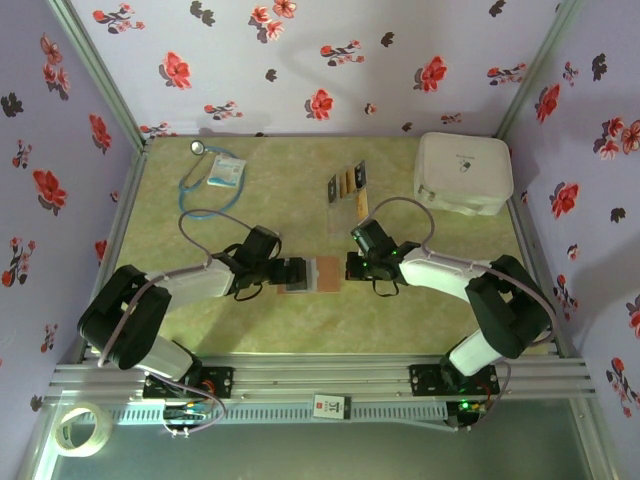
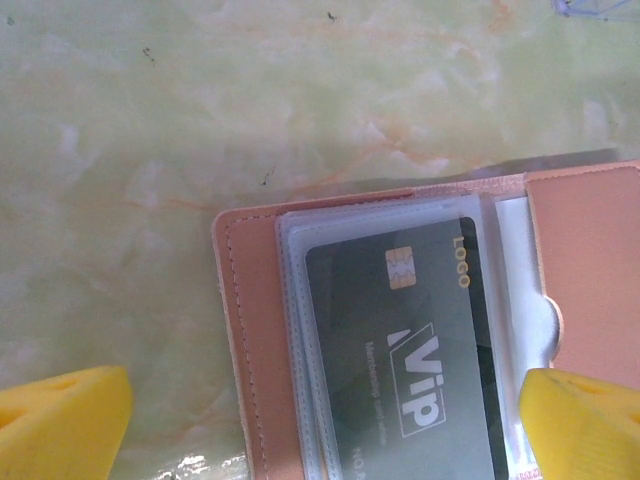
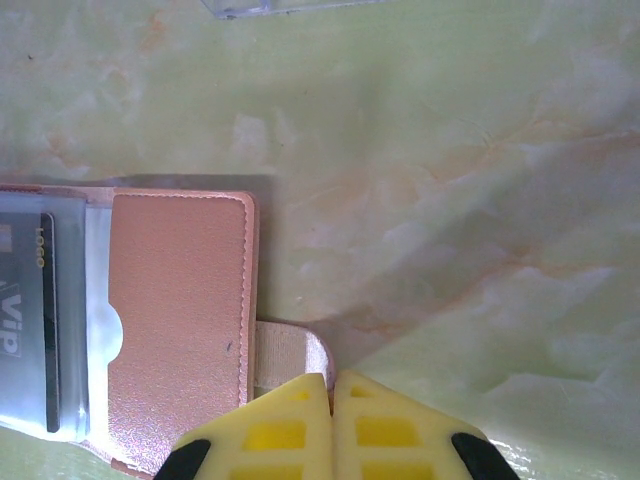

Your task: Put the credit cards into the card holder

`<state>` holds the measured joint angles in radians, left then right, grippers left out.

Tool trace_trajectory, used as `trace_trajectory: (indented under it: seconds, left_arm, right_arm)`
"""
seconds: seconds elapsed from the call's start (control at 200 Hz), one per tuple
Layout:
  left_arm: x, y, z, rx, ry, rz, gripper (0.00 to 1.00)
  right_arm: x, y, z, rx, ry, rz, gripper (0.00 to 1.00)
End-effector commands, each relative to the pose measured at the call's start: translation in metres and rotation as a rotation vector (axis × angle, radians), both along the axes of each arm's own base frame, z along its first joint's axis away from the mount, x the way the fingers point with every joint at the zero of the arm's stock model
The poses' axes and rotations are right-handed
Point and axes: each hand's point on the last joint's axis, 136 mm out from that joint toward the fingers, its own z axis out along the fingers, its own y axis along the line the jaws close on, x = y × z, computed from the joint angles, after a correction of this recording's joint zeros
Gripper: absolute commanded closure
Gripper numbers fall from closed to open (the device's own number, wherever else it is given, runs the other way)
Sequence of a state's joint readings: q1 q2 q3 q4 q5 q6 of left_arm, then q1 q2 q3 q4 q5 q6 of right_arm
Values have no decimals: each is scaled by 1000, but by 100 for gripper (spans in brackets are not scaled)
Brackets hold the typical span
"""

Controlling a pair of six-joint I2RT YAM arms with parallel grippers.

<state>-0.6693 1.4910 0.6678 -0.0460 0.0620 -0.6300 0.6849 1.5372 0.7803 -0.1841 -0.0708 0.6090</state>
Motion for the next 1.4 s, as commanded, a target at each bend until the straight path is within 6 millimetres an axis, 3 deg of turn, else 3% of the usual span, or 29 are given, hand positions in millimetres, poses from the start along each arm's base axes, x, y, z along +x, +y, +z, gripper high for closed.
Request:
trace_trajectory:
  seconds: [0.0, 0.46, 0.895, 1.1, 1.395]
  left_arm:
    - [-2, -10, 2, -50, -1, -15, 0]
    - [-2, -27, -4, -83, 26, -47, 0]
    - [-1, -36, 8, -121, 12, -78, 0]
    - [-1, -33, 28, -131, -32, -85, 0]
    - [1, -39, 73, -229, -114, -89, 0]
  right_arm:
    - [1, -3, 4, 2, -14, 7, 100]
    - [0, 1, 0, 17, 1, 12, 100]
    - [1, 5, -3, 26, 10, 15, 100]
    - [1, 6, -5, 30, 17, 12, 100]
    - [5, 11, -7, 39, 20, 15, 100]
